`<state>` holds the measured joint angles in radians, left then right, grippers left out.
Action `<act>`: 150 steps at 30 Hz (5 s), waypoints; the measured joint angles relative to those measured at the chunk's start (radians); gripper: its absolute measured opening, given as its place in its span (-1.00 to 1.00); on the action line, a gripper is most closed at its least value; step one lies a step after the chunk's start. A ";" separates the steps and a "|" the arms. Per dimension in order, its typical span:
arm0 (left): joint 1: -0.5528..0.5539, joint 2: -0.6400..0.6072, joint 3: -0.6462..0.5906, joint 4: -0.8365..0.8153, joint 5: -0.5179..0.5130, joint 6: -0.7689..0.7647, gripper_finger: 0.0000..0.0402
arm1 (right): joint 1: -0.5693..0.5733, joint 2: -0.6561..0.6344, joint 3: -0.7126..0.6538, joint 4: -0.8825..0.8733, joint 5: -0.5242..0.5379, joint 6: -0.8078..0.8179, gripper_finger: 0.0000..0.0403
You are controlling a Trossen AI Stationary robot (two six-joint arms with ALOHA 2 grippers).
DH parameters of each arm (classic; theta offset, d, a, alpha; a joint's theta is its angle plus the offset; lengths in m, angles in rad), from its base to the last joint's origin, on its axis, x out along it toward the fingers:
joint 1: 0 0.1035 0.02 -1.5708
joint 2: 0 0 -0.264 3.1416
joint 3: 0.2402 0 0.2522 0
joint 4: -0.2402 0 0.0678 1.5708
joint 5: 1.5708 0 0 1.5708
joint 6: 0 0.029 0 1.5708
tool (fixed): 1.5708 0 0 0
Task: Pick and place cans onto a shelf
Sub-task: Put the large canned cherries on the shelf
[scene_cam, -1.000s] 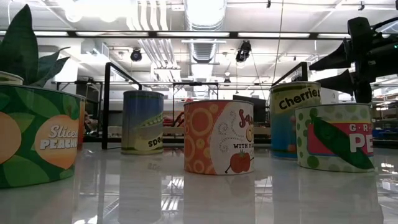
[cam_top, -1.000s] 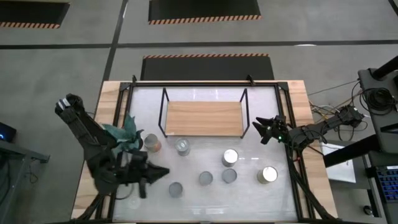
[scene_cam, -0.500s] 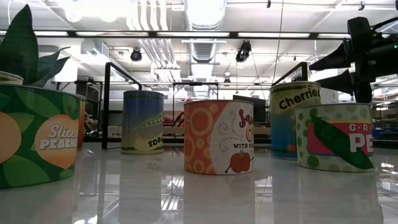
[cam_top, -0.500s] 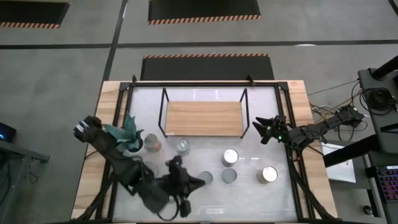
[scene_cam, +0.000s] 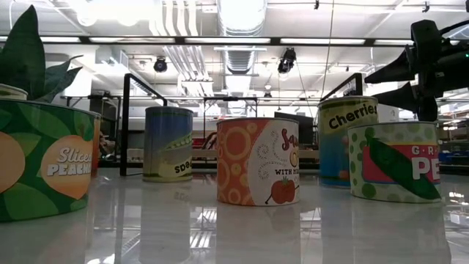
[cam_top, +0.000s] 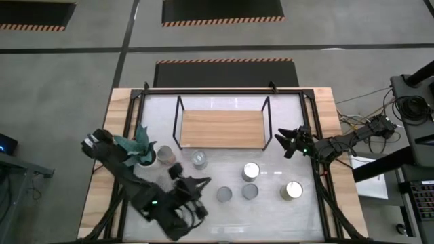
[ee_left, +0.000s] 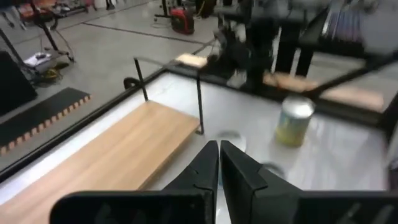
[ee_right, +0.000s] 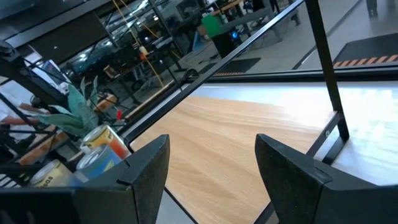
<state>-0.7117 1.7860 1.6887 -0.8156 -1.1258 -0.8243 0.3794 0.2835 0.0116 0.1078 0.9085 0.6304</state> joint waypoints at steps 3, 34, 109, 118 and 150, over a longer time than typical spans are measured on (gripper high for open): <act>0.055 -0.001 -0.134 0.306 0.155 0.271 -1.00 | 0.000 0.000 0.000 0.000 0.000 0.000 0.12; 0.319 -0.168 -0.490 1.015 0.822 0.762 -1.00 | 0.000 0.049 0.433 -0.242 -0.177 -0.420 0.12; 0.257 -0.868 -0.821 0.695 0.508 1.007 -1.00 | 0.139 1.113 1.165 -0.983 -0.435 -0.043 -0.21; 0.257 -0.867 -0.821 0.704 0.508 1.022 -1.00 | 0.118 1.113 1.164 -0.989 -0.398 -0.003 0.02; 0.257 -0.867 -0.821 0.703 0.508 1.022 -1.00 | 0.124 1.113 1.031 -0.930 -0.500 0.052 0.76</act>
<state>-0.4549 0.9188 0.8673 -0.1121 -0.6182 0.1974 0.5037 1.3968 1.0427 -0.8225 0.4083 0.6821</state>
